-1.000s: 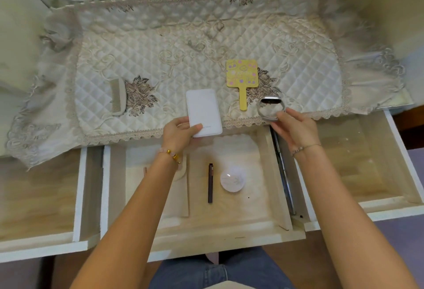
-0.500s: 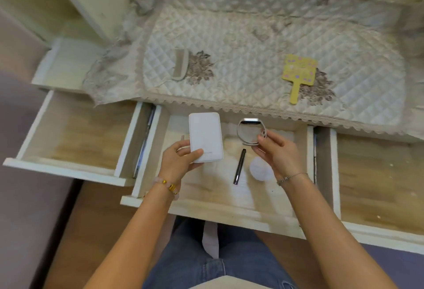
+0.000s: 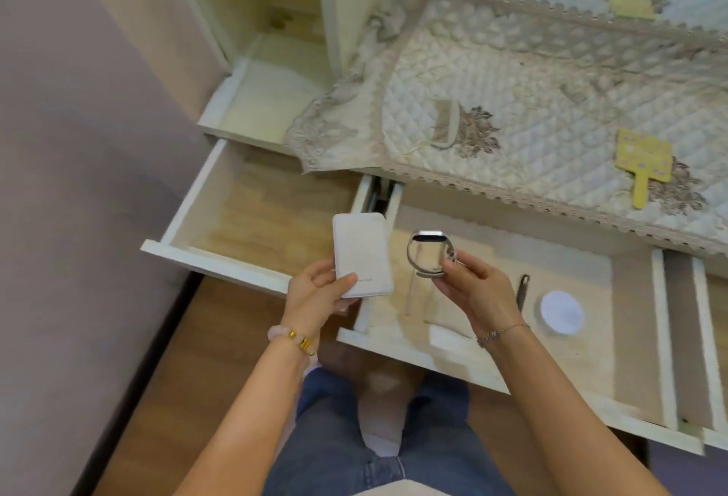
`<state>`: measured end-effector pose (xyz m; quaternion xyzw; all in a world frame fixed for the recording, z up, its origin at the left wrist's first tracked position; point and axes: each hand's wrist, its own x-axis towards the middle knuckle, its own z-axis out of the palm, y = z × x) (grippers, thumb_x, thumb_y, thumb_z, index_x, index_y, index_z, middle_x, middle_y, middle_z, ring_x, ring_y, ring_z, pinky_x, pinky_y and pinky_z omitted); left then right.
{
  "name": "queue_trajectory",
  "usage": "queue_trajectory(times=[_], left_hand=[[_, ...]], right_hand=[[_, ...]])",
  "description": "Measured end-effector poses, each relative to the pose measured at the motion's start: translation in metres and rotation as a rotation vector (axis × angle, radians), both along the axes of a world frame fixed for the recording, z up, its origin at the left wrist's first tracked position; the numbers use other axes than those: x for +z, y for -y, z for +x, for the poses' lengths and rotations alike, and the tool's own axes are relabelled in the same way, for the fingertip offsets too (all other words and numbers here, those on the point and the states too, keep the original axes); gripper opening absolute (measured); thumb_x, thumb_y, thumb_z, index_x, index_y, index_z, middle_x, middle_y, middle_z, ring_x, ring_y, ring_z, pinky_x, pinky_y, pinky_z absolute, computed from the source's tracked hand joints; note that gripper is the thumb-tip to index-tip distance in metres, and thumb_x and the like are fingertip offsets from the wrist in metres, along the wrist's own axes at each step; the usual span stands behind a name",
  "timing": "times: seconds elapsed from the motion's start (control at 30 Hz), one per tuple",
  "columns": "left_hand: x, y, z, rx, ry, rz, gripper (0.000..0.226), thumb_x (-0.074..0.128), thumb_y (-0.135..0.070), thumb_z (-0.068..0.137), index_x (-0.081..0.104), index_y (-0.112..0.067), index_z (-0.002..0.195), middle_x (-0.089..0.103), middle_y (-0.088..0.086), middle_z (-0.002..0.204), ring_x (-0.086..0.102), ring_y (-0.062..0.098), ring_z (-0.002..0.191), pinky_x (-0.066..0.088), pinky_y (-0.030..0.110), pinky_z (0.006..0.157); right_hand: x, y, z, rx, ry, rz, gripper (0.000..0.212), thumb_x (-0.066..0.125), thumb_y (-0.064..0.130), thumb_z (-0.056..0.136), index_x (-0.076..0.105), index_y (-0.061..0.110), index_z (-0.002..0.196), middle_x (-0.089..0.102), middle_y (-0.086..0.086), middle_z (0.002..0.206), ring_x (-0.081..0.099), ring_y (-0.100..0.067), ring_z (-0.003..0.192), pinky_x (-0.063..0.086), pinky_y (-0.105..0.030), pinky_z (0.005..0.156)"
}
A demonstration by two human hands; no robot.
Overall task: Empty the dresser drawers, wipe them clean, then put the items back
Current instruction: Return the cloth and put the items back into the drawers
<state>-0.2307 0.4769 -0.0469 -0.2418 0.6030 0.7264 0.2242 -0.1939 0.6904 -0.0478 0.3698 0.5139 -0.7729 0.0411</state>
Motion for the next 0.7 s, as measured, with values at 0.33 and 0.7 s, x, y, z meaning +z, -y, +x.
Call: queue_trajectory(times=[0.33, 0.7], left_hand=[[0.000, 0.136, -0.027, -0.019, -0.028, -0.102, 0.028, 0.069, -0.001, 0.079, 0.056, -0.014, 0.101, 0.068, 0.005, 0.096, 0.066, 0.014, 0.089, 0.058, 0.025, 0.065], [-0.022, 0.179, -0.083, 0.097, -0.016, -0.129, 0.023, 0.065, 0.001, 0.082, 0.056, -0.010, 0.100, 0.066, 0.001, 0.090, 0.065, 0.012, 0.084, 0.056, 0.019, 0.058]], right_hand=[[-0.005, 0.125, -0.034, -0.009, 0.022, 0.010, 0.040, 0.066, 0.007, 0.083, 0.055, 0.005, 0.122, 0.067, -0.014, 0.107, 0.068, -0.024, 0.097, 0.055, -0.032, 0.083], [-0.032, 0.169, -0.084, 0.015, 0.115, -0.008, 0.039, 0.064, 0.008, 0.085, 0.054, 0.008, 0.123, 0.066, -0.011, 0.107, 0.066, -0.022, 0.098, 0.055, -0.028, 0.080]])
